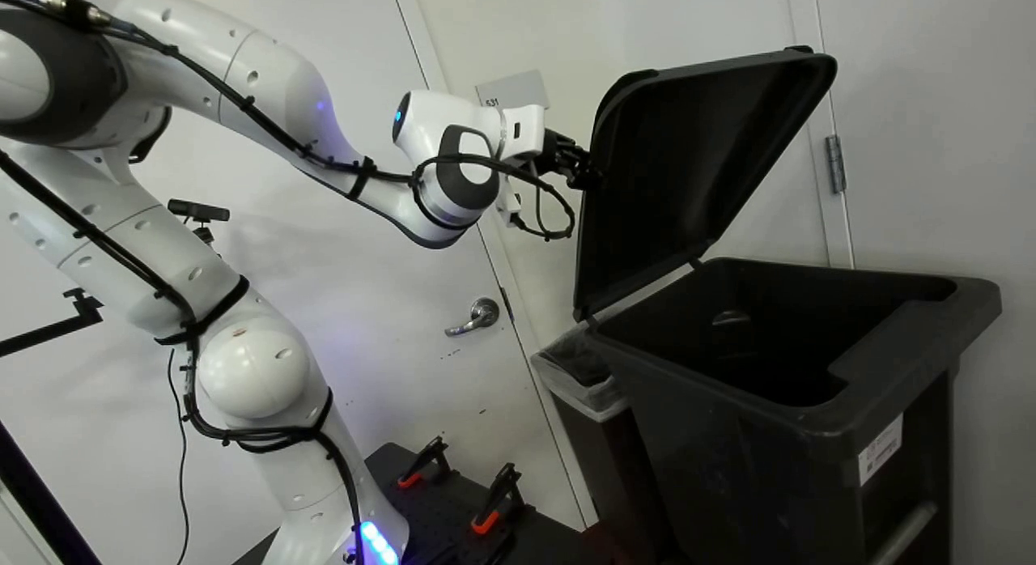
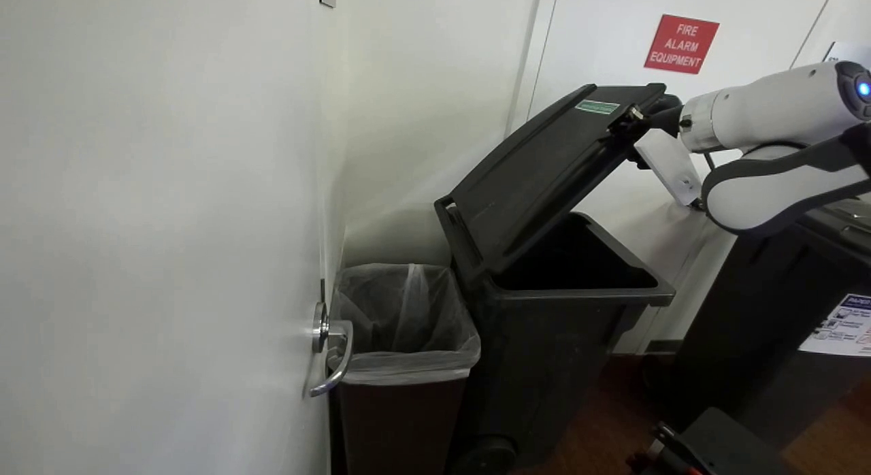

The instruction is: Close the black bin

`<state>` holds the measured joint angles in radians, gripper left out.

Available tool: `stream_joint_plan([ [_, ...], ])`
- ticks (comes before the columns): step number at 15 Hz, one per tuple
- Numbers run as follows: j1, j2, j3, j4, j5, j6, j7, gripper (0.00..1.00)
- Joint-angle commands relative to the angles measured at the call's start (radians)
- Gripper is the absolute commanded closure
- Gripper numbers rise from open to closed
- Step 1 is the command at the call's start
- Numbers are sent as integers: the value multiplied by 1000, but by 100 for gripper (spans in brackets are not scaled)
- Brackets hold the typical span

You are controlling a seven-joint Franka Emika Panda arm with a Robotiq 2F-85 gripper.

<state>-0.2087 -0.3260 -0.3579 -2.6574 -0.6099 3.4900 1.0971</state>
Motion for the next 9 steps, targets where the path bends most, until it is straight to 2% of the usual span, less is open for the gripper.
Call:
stream_joint_plan([
  [1,-16,-33,-21,-59,132,1,-54,78],
  [5,-12,-27,-18,-95,241,7,-123,78],
  [6,-28,-16,2,-101,264,8,-145,78],
  [7,13,0,0,-45,199,8,-124,78],
  [8,16,1,2,-44,200,14,-132,53],
  [9,23,1,2,-37,191,15,-136,53],
])
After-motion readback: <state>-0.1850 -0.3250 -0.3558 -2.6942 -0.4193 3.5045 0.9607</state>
